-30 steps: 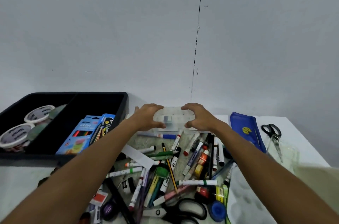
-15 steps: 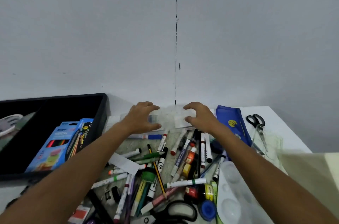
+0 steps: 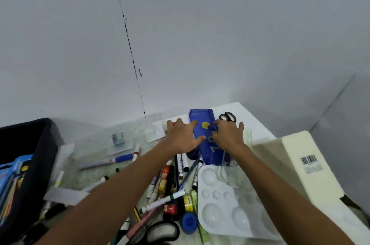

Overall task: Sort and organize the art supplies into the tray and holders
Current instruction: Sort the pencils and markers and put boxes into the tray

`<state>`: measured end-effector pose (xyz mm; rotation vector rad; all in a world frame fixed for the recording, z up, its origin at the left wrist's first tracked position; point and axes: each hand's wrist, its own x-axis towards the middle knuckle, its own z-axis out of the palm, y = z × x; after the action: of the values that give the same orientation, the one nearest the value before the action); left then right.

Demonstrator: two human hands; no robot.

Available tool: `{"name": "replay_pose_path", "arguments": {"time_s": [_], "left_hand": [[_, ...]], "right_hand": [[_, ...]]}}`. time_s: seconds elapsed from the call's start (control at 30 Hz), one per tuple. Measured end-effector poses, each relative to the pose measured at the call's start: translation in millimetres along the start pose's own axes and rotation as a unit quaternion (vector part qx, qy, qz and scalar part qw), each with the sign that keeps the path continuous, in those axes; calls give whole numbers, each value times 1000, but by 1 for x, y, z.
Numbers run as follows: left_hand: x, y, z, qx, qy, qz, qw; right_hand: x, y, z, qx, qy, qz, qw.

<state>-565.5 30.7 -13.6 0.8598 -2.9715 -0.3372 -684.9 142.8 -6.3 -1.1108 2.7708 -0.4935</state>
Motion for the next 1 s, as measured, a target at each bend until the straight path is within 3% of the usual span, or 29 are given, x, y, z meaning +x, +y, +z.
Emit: {"name": "replay_pose_path", "arguments": {"time_s": [0.1, 0.27, 0.37, 0.5, 0.67, 0.83, 0.93, 1.0], "left_hand": [[4, 3, 4, -61, -13, -31, 998], [-1, 11, -4, -202, 49, -54, 977], [-1, 17, -11, -351, 87, -64, 930], [-1, 17, -20, -445, 128, -87, 882], [-5, 16, -34, -545, 171, -103, 815], [-13, 9, -52, -603, 182, -85, 772], [-17, 1, -70, -638, 161, -81, 749], [-21, -7, -83, -641, 145, -73, 750]], "right_hand": [[-1, -2, -1, 22, 18, 2, 1000], [1, -4, -2, 106, 15, 8, 994], [6, -6, 1, 156, 34, 9, 987], [5, -13, -3, 294, 61, 25, 954], [5, -21, -14, 448, 59, 31, 891], [6, -25, -24, 589, 16, 48, 806], [5, -27, -34, 669, -70, 71, 737], [5, -27, -40, 698, -142, 76, 698]]}}
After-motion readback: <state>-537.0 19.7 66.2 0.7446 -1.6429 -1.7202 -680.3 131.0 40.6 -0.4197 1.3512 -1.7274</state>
